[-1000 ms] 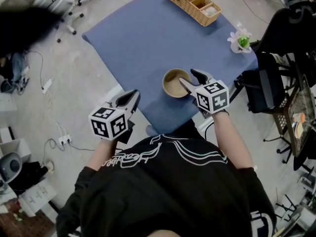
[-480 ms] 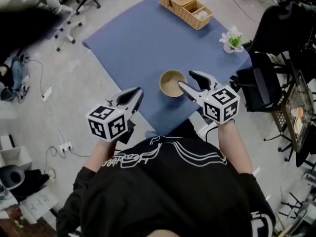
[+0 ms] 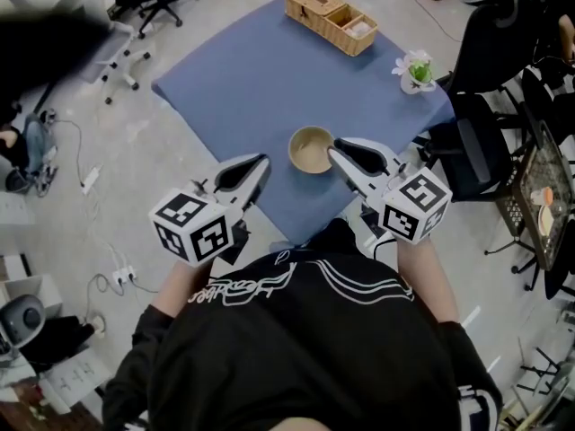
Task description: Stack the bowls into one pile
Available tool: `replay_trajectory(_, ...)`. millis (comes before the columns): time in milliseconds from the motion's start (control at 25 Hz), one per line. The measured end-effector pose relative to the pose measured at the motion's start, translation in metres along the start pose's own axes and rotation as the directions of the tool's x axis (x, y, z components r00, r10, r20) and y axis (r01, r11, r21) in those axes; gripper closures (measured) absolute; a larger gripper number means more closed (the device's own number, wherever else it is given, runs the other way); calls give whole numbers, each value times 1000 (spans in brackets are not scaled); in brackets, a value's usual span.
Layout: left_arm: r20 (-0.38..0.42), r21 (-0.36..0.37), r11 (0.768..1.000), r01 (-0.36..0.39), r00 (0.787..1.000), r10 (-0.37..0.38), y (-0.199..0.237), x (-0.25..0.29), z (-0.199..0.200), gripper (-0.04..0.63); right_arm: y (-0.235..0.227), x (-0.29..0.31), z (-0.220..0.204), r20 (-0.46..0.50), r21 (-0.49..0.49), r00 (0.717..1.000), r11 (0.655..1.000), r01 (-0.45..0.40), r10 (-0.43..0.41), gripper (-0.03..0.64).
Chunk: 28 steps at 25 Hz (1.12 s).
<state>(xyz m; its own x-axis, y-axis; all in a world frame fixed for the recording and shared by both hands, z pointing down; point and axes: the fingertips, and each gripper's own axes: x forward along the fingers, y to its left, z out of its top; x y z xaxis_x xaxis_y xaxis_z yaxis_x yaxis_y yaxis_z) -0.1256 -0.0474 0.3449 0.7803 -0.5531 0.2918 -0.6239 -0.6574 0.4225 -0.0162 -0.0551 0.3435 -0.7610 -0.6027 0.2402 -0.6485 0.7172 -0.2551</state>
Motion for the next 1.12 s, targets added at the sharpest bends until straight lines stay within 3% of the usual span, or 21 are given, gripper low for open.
replay_trajectory(200, 16, 20, 999, 41, 999, -42, -15, -2, 4, 565, 12, -9, 6, 67, 33, 997, 998, -48, 46, 584)
replay_trajectory(520, 32, 46, 994, 102, 994, -104, -38, 0, 9, 565, 28, -20, 8, 102, 22, 991, 996, -88, 85, 591)
replay_trajectory(680, 26, 78, 991, 107, 994, -110, -42, 4, 6, 565, 27, -24, -1, 77, 7, 995, 998, -68, 68, 591)
replay_trajectory(1120, -6, 50, 995, 86, 996, -86, -36, 11, -9, 563, 17, -31, -10, 65, 33, 998, 999, -28, 26, 591)
